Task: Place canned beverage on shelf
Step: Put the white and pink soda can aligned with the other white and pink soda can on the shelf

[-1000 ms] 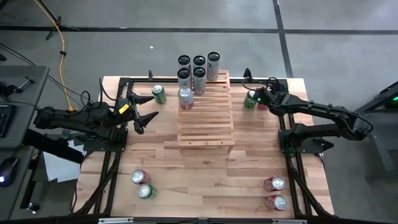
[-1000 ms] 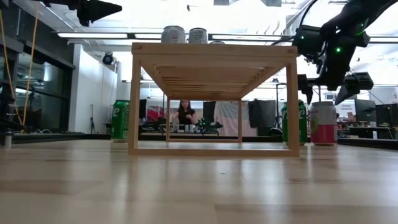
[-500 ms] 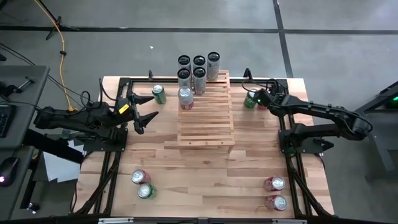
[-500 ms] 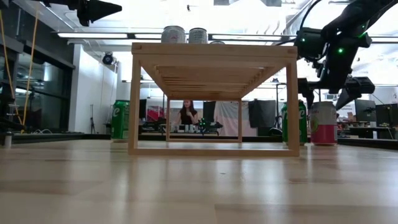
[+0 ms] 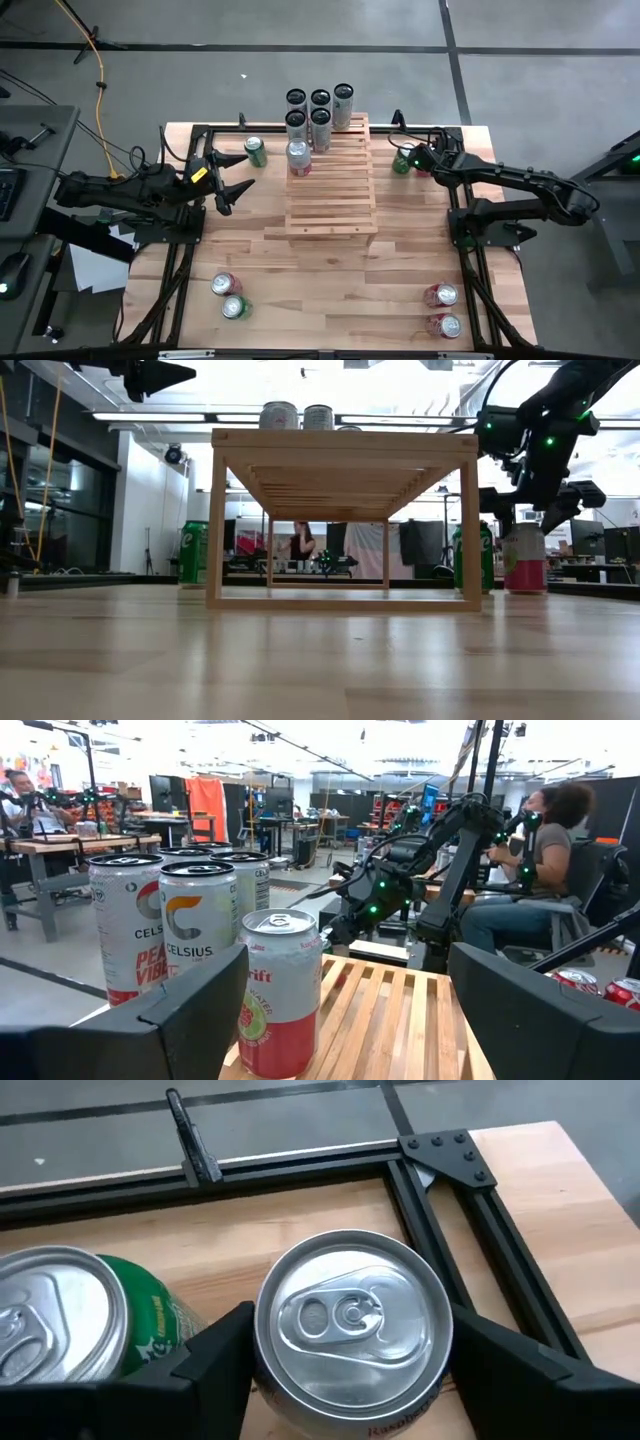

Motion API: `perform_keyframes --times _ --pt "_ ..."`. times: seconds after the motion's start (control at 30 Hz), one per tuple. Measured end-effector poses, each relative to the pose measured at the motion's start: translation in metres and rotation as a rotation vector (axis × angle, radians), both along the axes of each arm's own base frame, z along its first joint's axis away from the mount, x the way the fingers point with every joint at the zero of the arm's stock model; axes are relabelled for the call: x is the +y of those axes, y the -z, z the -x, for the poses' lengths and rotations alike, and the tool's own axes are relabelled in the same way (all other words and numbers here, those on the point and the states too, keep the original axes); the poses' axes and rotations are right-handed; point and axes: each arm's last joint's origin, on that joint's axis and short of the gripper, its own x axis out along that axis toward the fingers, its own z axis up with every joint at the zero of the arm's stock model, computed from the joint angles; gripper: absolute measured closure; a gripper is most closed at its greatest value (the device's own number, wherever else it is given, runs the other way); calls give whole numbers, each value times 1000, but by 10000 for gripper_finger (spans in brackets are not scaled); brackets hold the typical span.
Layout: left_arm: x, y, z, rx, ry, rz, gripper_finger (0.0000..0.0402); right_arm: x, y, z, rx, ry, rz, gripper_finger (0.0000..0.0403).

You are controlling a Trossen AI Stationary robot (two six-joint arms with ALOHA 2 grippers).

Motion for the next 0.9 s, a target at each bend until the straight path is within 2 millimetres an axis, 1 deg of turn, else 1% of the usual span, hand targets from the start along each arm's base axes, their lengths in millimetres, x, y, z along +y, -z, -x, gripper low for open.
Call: perform_keyframes --times 0.13,0.23,0.37,0.53,0.63,0.7,0.8,0.9 --pt "0 0 0 0 0 0 67 0 -5 0 29 -30 -28 136" --pt "0 0 0 0 0 0 67 0 -18 -2 60 -54 -49 136" --pt "0 0 0 -1 0 0 67 4 -51 -8 112 -98 -27 136" --pt "0 0 0 -1 0 0 67 19 -109 -20 90 -194 69 136" --pt "0 0 0 -1 0 0 67 34 -138 -33 15 -335 118 136" --pt "0 -1 0 -5 0 1 67 46 -150 -46 -51 -444 134 136" --pt "0 -1 0 -7 -1 1 67 67 -153 -70 -105 -598 153 136" --pt "0 -1 0 -7 -1 1 67 87 -153 -97 -137 -709 194 136"
